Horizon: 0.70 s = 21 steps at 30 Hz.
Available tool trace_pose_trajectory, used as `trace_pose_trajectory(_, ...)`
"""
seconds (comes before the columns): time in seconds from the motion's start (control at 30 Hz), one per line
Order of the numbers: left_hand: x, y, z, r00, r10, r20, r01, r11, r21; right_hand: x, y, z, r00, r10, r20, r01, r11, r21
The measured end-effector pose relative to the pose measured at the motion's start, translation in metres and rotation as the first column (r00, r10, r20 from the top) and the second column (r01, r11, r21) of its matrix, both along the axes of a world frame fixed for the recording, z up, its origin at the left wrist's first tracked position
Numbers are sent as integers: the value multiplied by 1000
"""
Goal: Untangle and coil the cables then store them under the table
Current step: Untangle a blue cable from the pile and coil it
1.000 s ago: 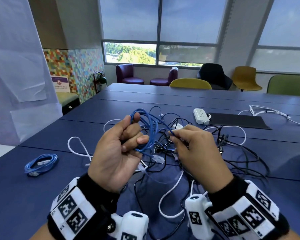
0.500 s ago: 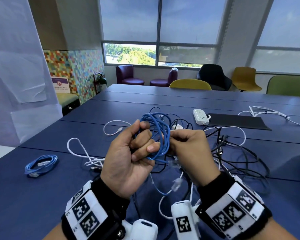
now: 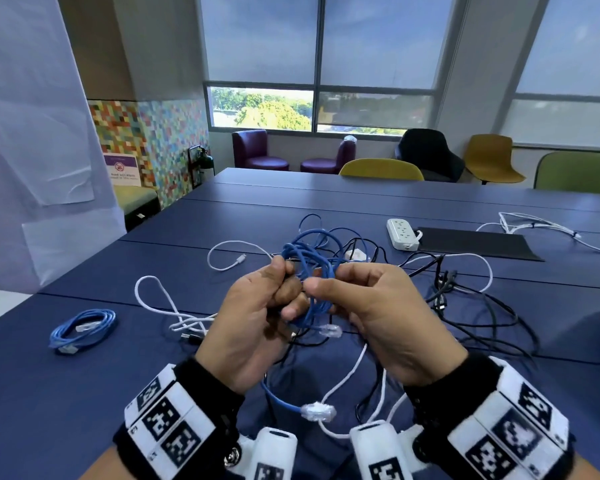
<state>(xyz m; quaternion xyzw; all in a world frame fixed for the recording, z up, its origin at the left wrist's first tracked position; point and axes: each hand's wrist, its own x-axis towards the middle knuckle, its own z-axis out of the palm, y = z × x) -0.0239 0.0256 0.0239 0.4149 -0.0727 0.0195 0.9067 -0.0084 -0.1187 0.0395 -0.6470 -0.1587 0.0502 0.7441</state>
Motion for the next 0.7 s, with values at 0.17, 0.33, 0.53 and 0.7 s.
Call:
trace_pose_trajectory(0.17,1,-3,-5,992,127,5,-126,985,120,-3,1,1,997,-40,71,49,991,-127)
trace_pose_trajectory(0.33,1,-9,-6,982,188,29,-190,958,217,-6,8,-2,994,-67,90,78,988,-133)
trace_pose_trajectory(0.53,3,-3,0,995,94,-16,-94,996,13,6,8,-7,995,-101,-8,101,993,53)
trace_pose_trajectory(0.7,3,4,12,993,79,-92,-92,986,-137,16,2,-13,944,-256,209,283,952,-115)
